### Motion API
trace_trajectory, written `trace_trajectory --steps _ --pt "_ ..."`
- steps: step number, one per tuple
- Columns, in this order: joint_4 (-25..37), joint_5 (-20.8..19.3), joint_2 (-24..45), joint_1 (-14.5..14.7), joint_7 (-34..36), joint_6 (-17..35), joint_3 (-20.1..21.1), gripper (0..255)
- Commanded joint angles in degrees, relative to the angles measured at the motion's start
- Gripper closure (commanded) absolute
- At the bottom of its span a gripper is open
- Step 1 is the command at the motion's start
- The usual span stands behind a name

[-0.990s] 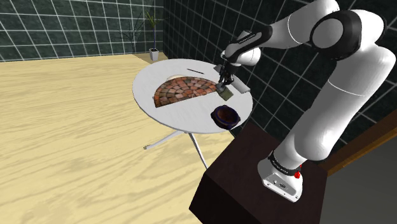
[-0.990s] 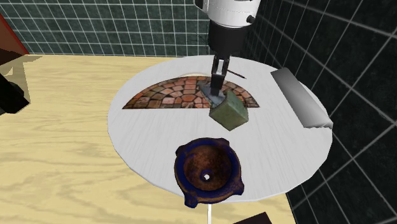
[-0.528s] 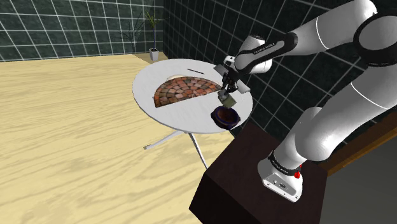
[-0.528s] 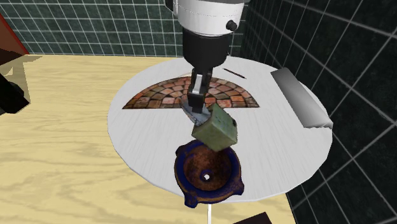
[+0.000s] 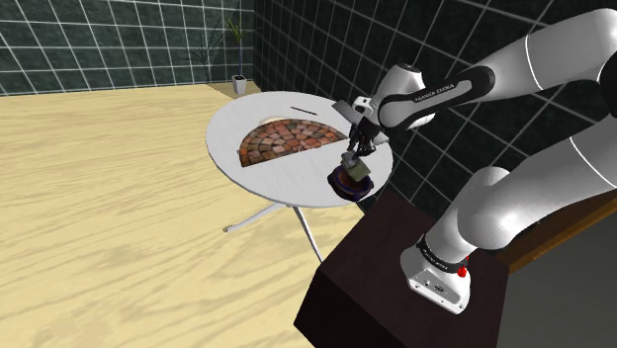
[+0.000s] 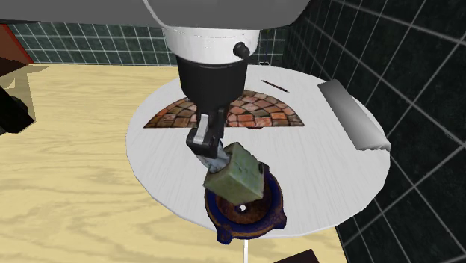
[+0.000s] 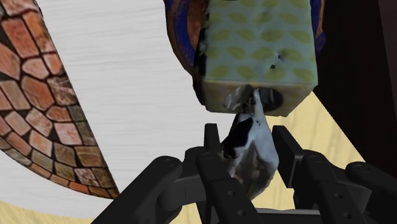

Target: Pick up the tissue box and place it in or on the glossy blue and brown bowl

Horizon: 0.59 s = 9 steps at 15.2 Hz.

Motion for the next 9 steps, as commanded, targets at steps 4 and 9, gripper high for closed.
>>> trace_trajectory --steps 4,9 --pt "-1.49 1.36 3.70 1.02 -1.30 5.19 -1.16 255" --pt "-2.33 4.27 8.30 2.94 -3.66 10.50 -2.73 255"
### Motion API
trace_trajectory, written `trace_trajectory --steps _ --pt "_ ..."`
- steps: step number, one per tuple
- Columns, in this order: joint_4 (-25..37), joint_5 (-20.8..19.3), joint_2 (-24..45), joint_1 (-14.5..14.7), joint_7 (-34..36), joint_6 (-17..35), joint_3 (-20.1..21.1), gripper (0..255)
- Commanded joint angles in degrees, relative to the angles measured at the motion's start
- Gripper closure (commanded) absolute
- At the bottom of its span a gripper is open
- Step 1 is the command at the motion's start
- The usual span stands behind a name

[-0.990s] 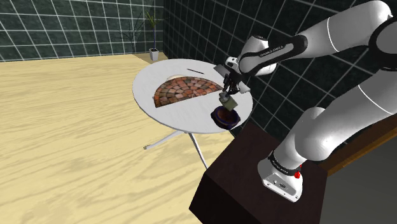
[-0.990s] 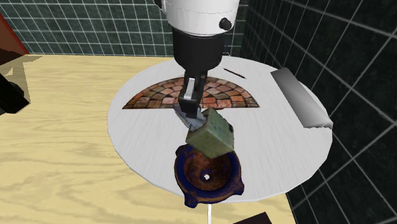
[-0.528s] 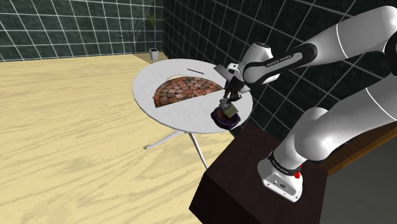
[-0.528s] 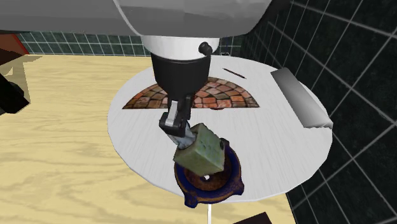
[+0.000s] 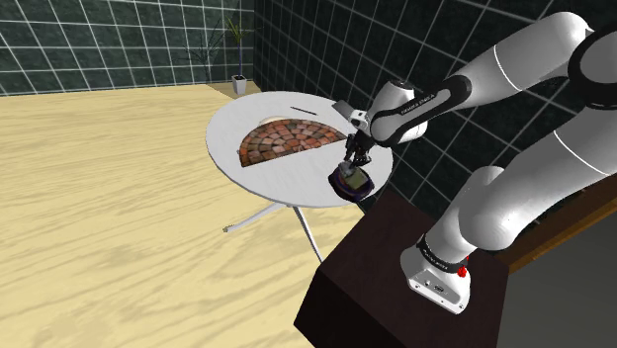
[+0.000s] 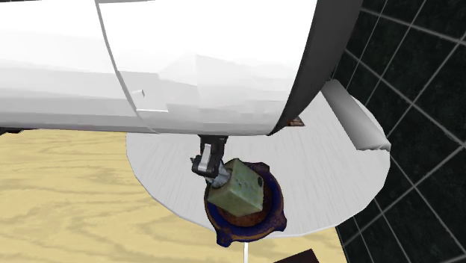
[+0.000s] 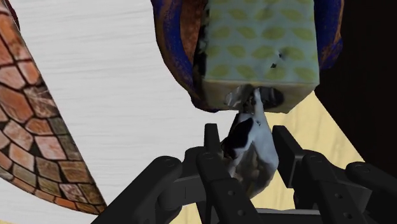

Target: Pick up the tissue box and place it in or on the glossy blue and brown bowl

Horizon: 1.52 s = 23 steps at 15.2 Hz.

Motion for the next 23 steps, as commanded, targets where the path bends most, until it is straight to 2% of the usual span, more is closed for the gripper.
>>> trace_trajectory --steps 1,4,6,13,14,18,19,21,23 --pt "-0.23 1.52 1.91 0.90 -1.29 2.10 -0.75 255" --pt "-0.45 4.94 5.00 2.77 -3.89 5.23 -1.96 255" --pt "-0.47 8.62 7.41 4.53 -6.64 7.45 -2.93 255" --pt "-0.47 8.60 7.41 4.57 -6.63 7.45 -2.97 255" --pt "-0.69 6.60 6.44 3.78 -4.57 6.80 -2.06 0" --pt "-1.63 4.86 5.21 2.90 -3.31 6.60 -1.61 0" --pt "-0.47 8.61 7.41 4.54 -6.64 7.45 -2.94 0" --pt "-1.01 0.95 1.42 0.83 -1.20 2.43 -1.14 0" --pt "-1.03 -2.53 -3.53 -1.62 1.25 -2.35 0.47 0"
